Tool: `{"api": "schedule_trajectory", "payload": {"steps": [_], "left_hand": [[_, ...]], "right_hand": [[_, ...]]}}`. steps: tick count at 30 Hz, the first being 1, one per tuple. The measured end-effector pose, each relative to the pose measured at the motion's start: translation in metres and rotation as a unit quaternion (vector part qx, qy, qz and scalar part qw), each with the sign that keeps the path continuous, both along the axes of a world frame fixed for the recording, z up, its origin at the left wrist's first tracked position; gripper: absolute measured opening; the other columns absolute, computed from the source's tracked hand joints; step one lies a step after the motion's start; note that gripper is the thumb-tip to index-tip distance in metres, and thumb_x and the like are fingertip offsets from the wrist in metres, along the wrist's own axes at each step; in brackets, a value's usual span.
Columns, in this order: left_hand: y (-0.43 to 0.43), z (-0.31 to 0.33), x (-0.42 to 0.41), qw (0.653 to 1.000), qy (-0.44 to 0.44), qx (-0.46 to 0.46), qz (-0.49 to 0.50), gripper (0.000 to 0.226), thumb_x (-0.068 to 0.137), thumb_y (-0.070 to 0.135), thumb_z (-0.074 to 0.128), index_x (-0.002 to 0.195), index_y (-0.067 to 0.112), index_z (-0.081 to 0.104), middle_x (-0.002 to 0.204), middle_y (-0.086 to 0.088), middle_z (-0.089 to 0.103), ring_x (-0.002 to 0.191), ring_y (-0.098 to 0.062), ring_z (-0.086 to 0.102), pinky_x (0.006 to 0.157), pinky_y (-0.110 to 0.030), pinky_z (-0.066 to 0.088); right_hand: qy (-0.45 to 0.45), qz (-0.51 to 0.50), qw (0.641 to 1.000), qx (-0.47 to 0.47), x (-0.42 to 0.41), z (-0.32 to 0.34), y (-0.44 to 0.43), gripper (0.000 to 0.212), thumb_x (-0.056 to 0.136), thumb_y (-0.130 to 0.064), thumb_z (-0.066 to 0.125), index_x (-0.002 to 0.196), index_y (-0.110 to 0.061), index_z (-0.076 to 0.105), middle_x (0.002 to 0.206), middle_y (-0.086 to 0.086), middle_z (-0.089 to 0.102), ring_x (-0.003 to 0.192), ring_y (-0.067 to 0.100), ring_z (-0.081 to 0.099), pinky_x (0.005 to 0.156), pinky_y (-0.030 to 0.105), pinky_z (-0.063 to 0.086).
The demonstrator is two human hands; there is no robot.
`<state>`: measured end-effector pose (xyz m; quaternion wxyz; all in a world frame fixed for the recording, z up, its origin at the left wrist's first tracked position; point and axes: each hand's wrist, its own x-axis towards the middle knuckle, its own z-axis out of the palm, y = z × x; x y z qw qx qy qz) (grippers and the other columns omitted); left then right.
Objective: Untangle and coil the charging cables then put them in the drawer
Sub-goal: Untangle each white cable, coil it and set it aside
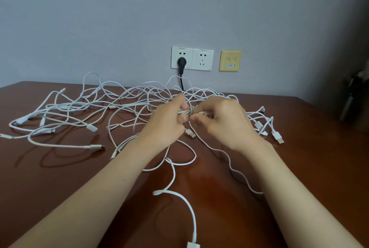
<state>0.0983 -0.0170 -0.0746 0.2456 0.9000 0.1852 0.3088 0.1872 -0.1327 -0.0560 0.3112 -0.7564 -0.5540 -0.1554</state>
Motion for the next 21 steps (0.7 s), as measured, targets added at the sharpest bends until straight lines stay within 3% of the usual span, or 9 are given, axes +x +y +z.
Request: {"api": "schedule_trajectory", "payload": {"steps": [4, 8, 11, 13, 15, 17, 19, 21], "left_hand": [[-0.002, -0.001, 0.0, 0.997, 0.052, 0.019, -0.059, 0.019, 0.091, 0.009, 0.052, 0.088, 0.023, 0.038, 0.069, 0.009, 0.043, 0.06, -0.007, 0.04, 0.052, -0.026, 0.026], [-0.007, -0.002, 0.0, 0.993, 0.063, 0.0, -0.101, 0.026, 0.09, 0.009, 0.055, 0.082, 0.026, 0.037, 0.067, 0.005, 0.046, 0.063, -0.014, 0.043, 0.054, -0.017, 0.029], [-0.008, -0.002, 0.0, 0.992, 0.037, -0.045, -0.114, 0.032, 0.09, 0.012, 0.056, 0.076, 0.034, 0.037, 0.093, -0.014, 0.061, 0.086, -0.029, 0.055, 0.068, -0.027, 0.038], [-0.008, -0.003, 0.0, 0.99, 0.025, -0.064, -0.124, 0.032, 0.09, 0.012, 0.056, 0.077, 0.035, 0.038, 0.102, -0.014, 0.062, 0.095, -0.029, 0.056, 0.077, -0.03, 0.041], [-0.008, -0.004, 0.0, 0.987, 0.014, -0.084, -0.14, 0.031, 0.09, 0.009, 0.056, 0.079, 0.034, 0.041, 0.101, -0.014, 0.063, 0.095, -0.029, 0.057, 0.082, -0.033, 0.042], [-0.008, -0.005, 0.0, 0.977, -0.01, -0.126, -0.17, 0.029, 0.091, 0.004, 0.053, 0.081, 0.03, 0.043, 0.092, -0.009, 0.064, 0.084, -0.025, 0.059, 0.078, -0.034, 0.045], [-0.009, -0.004, 0.002, 0.962, -0.046, -0.179, -0.202, 0.027, 0.092, 0.0, 0.049, 0.084, 0.025, 0.043, 0.08, 0.004, 0.061, 0.067, -0.006, 0.055, 0.066, -0.021, 0.042], [-0.011, -0.001, 0.004, 0.937, -0.107, -0.256, -0.213, 0.025, 0.094, -0.003, 0.044, 0.086, 0.02, 0.044, 0.07, 0.008, 0.057, 0.049, 0.004, 0.045, 0.051, -0.011, 0.035]], "right_hand": [[0.082, 0.012, 0.995, 0.047, 0.01, 0.0, 0.001, 0.004, 0.075, -0.024, 0.074, 0.077, -0.023, 0.071, 0.081, -0.006, 0.062, 0.076, 0.012, 0.057, 0.075, 0.034, 0.046], [0.175, 0.022, 0.982, 0.06, 0.016, 0.002, -0.002, 0.02, 0.07, -0.021, 0.079, 0.064, -0.033, 0.065, 0.072, -0.009, 0.06, 0.056, 0.001, 0.05, 0.061, 0.024, 0.042], [0.278, 0.05, 0.956, 0.074, 0.017, 0.006, -0.006, 0.014, 0.075, -0.016, 0.075, 0.067, -0.023, 0.067, 0.054, -0.004, 0.056, 0.043, 0.004, 0.039, 0.045, 0.016, 0.033], [0.345, 0.048, 0.935, 0.07, 0.019, 0.008, -0.007, 0.01, 0.077, -0.014, 0.073, 0.07, -0.02, 0.069, 0.059, 0.002, 0.06, 0.048, 0.009, 0.046, 0.046, 0.017, 0.035], [0.435, 0.06, 0.897, 0.06, 0.019, 0.008, -0.007, 0.009, 0.078, -0.011, 0.07, 0.072, -0.018, 0.069, 0.06, 0.0, 0.064, 0.052, 0.013, 0.054, 0.048, 0.018, 0.04], [0.54, 0.09, 0.834, 0.067, 0.017, 0.008, -0.005, 0.012, 0.082, -0.008, 0.063, 0.071, -0.012, 0.067, 0.055, 0.0, 0.061, 0.044, 0.011, 0.05, 0.04, 0.015, 0.037], [0.619, 0.11, 0.772, 0.088, 0.015, 0.009, -0.004, 0.018, 0.088, -0.007, 0.054, 0.072, -0.007, 0.061, 0.047, -0.001, 0.054, 0.033, 0.005, 0.045, 0.031, 0.012, 0.033], [0.651, 0.12, 0.741, 0.117, 0.014, 0.01, -0.003, 0.021, 0.092, -0.004, 0.045, 0.075, -0.005, 0.058, 0.042, -0.003, 0.051, 0.03, 0.002, 0.042, 0.029, 0.009, 0.031]]}}
